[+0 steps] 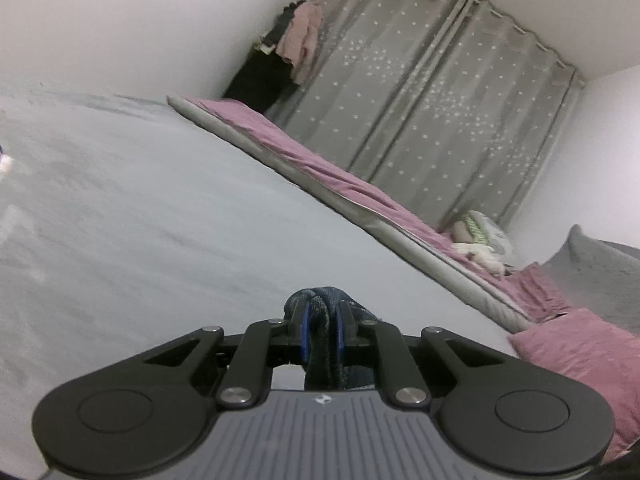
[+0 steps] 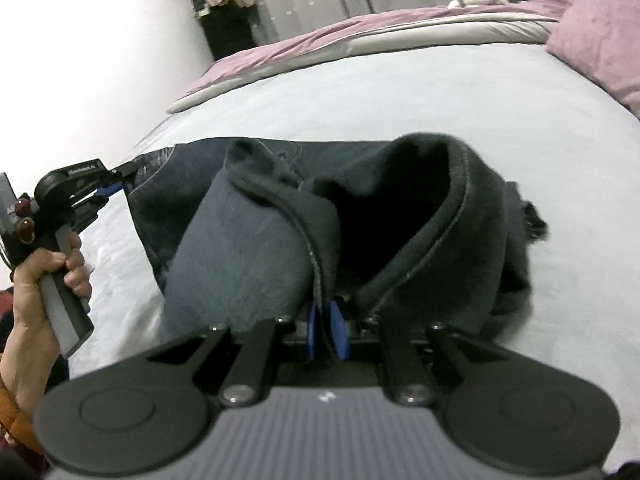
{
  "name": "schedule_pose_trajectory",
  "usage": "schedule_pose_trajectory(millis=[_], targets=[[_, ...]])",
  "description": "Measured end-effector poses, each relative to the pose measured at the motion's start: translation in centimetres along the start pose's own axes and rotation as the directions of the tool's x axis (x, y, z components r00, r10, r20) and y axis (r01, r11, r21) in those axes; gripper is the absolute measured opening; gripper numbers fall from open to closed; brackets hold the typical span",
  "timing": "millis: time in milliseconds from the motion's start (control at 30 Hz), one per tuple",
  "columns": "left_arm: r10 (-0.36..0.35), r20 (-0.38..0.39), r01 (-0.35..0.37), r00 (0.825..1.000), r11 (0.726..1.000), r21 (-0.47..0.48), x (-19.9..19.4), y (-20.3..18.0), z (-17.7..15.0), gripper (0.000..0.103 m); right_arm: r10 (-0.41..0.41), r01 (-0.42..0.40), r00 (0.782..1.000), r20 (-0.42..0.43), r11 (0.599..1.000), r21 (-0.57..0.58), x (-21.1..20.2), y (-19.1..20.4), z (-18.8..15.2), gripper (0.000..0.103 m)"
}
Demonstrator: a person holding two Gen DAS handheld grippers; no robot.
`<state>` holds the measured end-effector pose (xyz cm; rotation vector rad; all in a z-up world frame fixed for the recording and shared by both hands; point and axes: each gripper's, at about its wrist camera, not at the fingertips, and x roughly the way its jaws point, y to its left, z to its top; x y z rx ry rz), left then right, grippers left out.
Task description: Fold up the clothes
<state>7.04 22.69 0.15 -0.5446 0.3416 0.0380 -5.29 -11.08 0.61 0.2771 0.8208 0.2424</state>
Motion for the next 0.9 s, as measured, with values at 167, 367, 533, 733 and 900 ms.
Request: schedule_pose_trajectory(millis=[167,367,533,733,900], targets=[[0.05,-0.015,-0.05,0.999,0.999,0.002,-1.3,2.4,0.7,0.011,0.042,-0.043,0.999,-0.019,0.998,-0.039,0.1,1.6,1.3,0.014],[0.082,-0.124,-0.082,0.989,0.997,0.01,-1.7,5.1,0.6,0.011,0.127,-0.126,0.992,0.013,0.989,-0.075,-0.4,2.8,3.1,0.04],[0.105,-0.223,-0.105,0.969,0.994,0.01,-2.2,7.0,-0.5,0.011,0.145,-0.143,0.989,0.038,0.988,-0.053,-0.2,2.9,5.1,0.048],[0.101,-0.314,-0.101,0.944,0.995,0.014,-2.4,8.1,-1.3,0.012,0.087,-0.086,0.996,0.014,0.992,-0.09,2.8,4.2,9.1,0.056],[0.032,-0.373,-0.043,0.927,0.999,-0.022,-1.7,9.4,-0.2,0.015,0.036,-0.04,0.999,-0.025,0.981,-0.19,7.7,6.5,12.9,0.066]])
